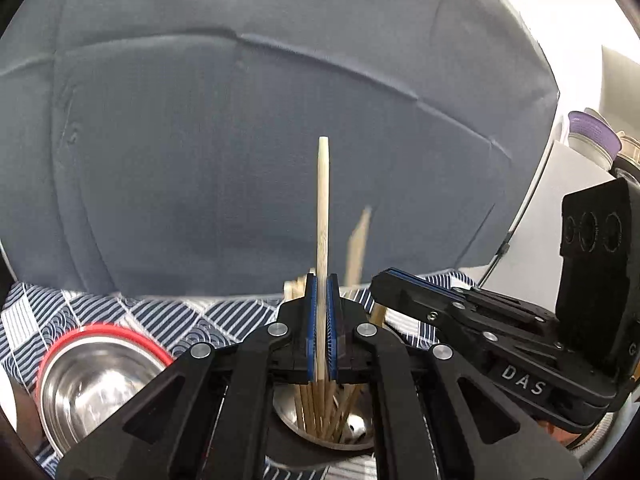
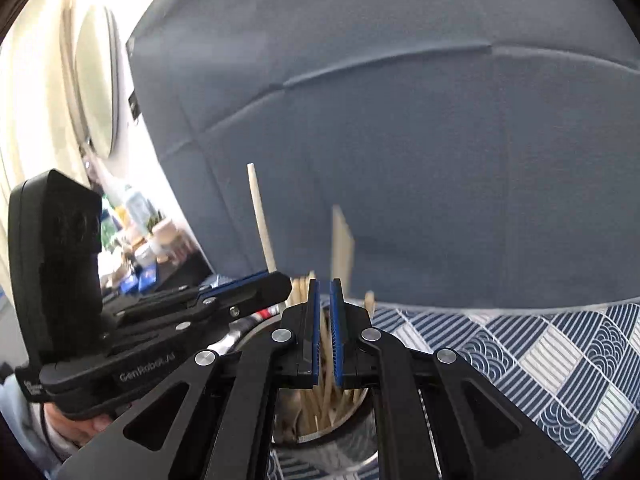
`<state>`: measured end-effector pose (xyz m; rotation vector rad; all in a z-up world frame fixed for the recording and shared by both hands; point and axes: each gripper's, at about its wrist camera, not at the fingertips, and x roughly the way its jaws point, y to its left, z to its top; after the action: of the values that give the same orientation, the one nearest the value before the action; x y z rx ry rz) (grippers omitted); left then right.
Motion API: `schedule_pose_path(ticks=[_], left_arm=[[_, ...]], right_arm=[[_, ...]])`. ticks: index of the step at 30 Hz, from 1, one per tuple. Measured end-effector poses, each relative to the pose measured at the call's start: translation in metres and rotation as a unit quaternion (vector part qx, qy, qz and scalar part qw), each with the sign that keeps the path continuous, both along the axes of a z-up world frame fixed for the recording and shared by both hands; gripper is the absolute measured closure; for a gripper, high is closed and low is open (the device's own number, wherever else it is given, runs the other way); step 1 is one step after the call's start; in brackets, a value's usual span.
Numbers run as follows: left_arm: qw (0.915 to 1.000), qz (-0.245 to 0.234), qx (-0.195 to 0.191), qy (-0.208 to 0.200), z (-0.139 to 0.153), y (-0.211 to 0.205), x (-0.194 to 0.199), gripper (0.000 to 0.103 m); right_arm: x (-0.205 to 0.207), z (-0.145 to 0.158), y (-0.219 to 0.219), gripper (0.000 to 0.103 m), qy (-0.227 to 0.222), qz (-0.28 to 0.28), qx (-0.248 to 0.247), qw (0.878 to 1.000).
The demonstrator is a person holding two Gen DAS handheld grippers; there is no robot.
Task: Organize utensils
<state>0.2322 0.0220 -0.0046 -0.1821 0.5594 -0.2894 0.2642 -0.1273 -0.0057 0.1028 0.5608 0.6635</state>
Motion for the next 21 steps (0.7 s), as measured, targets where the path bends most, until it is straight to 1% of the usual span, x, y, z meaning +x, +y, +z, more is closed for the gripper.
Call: schedule_pose_path(ticks=[4, 6, 9, 12, 14, 15, 16, 17, 18, 19, 20, 21], left_arm=[[0.9999, 0.004, 0.011, 0.009, -0.006, 0.001, -0.011, 0.098], [0.9998, 0.009, 0.018, 0.009, -0.005, 0.002, -0.016, 0.094], [0.9997, 0.016, 0.019, 0.006, 0.000, 0.008, -0.024, 0.088], [0.9993, 0.029, 0.022, 0.001, 0.005, 0.017, -0.033, 0.075], [0.9989, 0.040, 0.024, -0.004, 0.010, 0.021, -0.042, 0.061], [0.9988, 0.042, 0.024, -0.007, 0.012, 0.023, -0.046, 0.056], [0.9987, 0.045, 0.025, -0.008, 0.013, 0.023, -0.049, 0.045], [0.9984, 0.050, 0.026, -0.010, 0.015, 0.024, -0.053, 0.038], [0.9982, 0.053, 0.027, -0.014, 0.016, 0.025, -0.059, 0.036], [0.9979, 0.056, 0.028, -0.016, 0.017, 0.026, -0.065, 0.029], [0.9976, 0.060, 0.029, -0.016, 0.017, 0.027, -0.069, 0.023], [0.9973, 0.065, 0.032, -0.014, 0.015, 0.028, -0.075, 0.023]], right_arm=[[-0.012, -0.006, 0.001, 0.098, 0.008, 0.004, -0.016, 1.000], [-0.017, -0.007, -0.002, 0.096, 0.009, 0.001, -0.018, 1.000], [-0.026, -0.001, -0.008, 0.095, -0.001, -0.009, -0.024, 1.000], [-0.034, 0.006, -0.010, 0.094, -0.015, -0.015, -0.035, 0.999], [-0.040, 0.012, -0.013, 0.094, -0.020, -0.021, -0.036, 0.999], [-0.043, 0.014, -0.014, 0.094, -0.022, -0.021, -0.037, 0.999], [-0.048, 0.016, -0.015, 0.090, -0.024, -0.024, -0.042, 0.999], [-0.052, 0.018, -0.016, 0.085, -0.026, -0.028, -0.048, 0.998], [-0.056, 0.019, -0.017, 0.075, -0.030, -0.033, -0.053, 0.998], [-0.062, 0.020, -0.018, 0.070, -0.034, -0.037, -0.058, 0.997], [-0.066, 0.021, -0.019, 0.068, -0.035, -0.040, -0.061, 0.997], [-0.070, 0.020, -0.020, 0.065, -0.033, -0.042, -0.065, 0.996]])
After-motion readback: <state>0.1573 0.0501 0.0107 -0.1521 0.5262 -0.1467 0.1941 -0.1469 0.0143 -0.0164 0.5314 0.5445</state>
